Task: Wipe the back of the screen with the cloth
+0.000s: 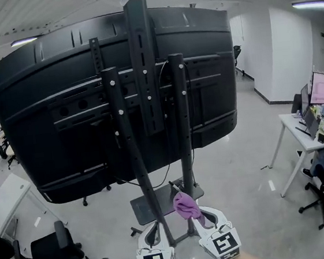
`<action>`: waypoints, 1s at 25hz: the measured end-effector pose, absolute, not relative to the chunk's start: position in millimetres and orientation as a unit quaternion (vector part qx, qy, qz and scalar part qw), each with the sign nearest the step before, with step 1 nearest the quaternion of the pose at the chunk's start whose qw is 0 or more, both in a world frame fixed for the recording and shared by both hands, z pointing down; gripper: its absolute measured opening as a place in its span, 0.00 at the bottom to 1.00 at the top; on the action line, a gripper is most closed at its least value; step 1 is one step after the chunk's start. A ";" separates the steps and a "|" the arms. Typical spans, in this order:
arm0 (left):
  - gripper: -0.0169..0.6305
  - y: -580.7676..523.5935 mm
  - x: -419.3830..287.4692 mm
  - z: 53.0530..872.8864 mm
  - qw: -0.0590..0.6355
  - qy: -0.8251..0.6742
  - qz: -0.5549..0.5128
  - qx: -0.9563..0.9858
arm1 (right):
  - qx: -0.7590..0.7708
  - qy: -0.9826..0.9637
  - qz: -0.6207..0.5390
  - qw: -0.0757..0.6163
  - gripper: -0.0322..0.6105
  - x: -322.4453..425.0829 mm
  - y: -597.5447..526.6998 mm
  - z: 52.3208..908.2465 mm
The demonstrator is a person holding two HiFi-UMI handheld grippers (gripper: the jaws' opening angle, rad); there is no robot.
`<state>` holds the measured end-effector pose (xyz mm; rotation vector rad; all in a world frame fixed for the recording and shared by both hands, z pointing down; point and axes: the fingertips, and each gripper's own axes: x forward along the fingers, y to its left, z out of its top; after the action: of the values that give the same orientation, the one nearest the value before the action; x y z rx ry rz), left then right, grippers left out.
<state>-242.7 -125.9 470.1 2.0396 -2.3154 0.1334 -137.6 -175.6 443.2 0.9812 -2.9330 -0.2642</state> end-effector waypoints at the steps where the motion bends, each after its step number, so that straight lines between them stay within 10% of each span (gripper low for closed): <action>1: 0.04 -136.8 -220.5 472.5 0.030 -0.747 0.039 0.663 | 0.322 -0.943 -0.088 0.021 0.13 -114.1 -185.2 444.7; 13: 0.04 -269.3 -35.2 473.9 0.062 -0.695 0.040 0.715 | 0.399 -0.913 -0.079 0.035 0.13 81.2 -293.9 447.0; 25: 0.04 -428.2 -18.3 394.2 0.051 -0.698 0.010 0.714 | 0.367 -0.909 -0.193 0.052 0.13 94.6 -447.9 375.9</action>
<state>-18.3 -428.2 394.2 2.1744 -2.1235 0.0319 94.6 -447.9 375.9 1.1174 -2.7642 -0.5858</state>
